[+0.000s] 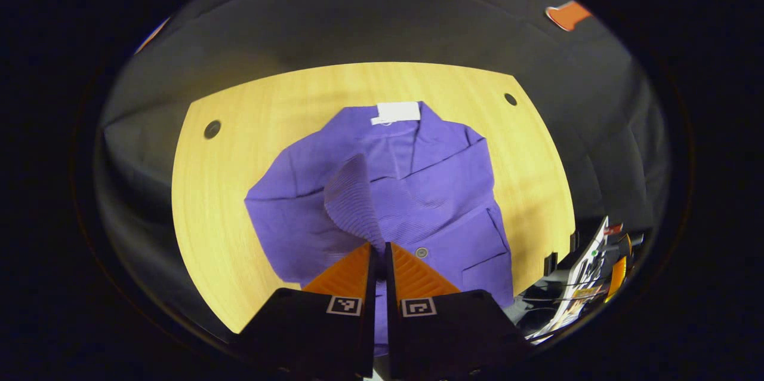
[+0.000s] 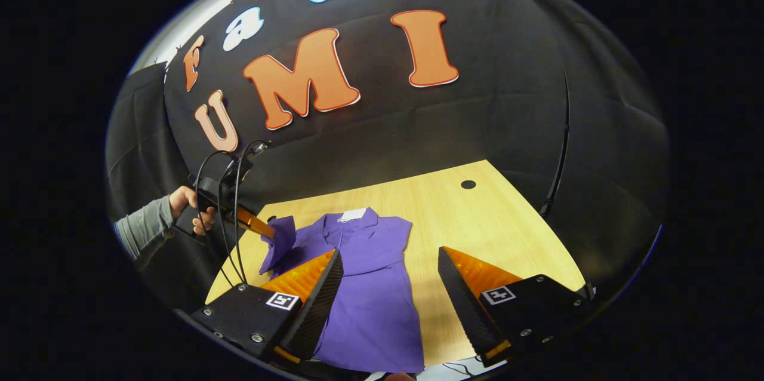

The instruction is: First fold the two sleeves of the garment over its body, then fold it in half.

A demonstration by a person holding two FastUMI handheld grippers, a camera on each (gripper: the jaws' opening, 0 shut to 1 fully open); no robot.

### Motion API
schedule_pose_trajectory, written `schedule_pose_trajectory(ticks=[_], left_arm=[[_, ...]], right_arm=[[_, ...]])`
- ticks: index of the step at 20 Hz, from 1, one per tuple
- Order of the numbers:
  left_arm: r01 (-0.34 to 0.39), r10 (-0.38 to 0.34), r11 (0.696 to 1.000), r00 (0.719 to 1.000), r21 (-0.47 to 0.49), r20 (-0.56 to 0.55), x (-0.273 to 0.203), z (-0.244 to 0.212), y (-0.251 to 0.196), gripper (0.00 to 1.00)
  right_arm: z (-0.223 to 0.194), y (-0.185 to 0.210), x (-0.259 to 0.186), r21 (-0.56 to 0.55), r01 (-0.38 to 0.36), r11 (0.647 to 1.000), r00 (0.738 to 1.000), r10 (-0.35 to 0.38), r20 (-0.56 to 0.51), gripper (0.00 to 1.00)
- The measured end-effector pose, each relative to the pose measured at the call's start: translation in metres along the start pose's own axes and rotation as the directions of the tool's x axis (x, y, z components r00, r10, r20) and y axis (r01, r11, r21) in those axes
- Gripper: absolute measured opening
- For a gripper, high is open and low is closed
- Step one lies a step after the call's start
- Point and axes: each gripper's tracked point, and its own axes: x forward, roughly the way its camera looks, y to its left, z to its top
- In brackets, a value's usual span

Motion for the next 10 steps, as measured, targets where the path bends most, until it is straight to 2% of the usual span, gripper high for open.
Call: schedule_pose_trajectory(ticks=[10], left_arm=[[-0.028, 0.027, 0.983, 1.0, 0.181, 0.007, 0.05, 0.05, -0.098, 0.1]], right_arm=[[-0.001, -0.052, -0.01, 0.033, 0.041, 0.999, 0.999, -0.041, 0.004, 0.95]])
